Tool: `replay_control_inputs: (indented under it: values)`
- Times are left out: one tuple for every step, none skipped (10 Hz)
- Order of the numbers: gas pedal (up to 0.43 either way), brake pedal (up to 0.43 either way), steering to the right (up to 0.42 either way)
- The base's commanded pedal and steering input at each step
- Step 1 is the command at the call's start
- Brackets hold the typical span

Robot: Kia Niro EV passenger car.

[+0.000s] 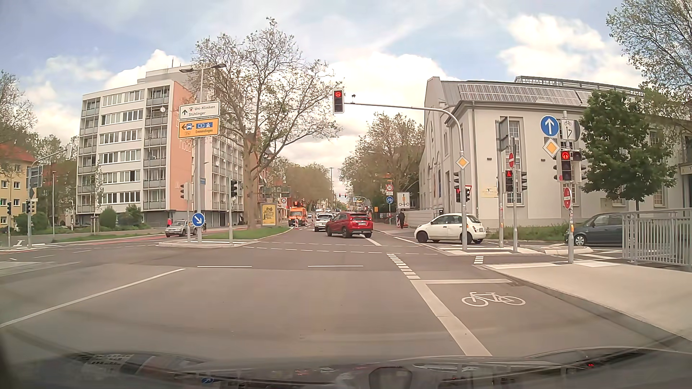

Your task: Follow the waypoints while adhering to traffic rules and regulations

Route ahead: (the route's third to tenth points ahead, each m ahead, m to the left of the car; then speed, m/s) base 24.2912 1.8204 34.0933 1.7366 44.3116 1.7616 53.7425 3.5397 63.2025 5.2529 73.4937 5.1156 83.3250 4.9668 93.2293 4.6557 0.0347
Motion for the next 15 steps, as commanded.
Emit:
replay_control_inputs:
  values:
    - [0.000,0.244,0.000]
    - [0.000,0.244,-0.001]
    - [0.000,0.244,-0.001]
    - [0.000,0.244,0.000]
    - [0.000,0.244,-0.001]
    - [0.000,0.244,-0.001]
    - [0.000,0.244,-0.001]
    - [0.000,0.244,-0.001]
    - [0.000,0.244,0.000]
    - [0.000,0.244,-0.001]
    - [0.000,0.238,-0.001]
    - [0.000,0.244,-0.001]
    - [0.000,0.244,-0.001]
    - [0.000,0.244,0.000]
    - [0.000,0.244,-0.001]
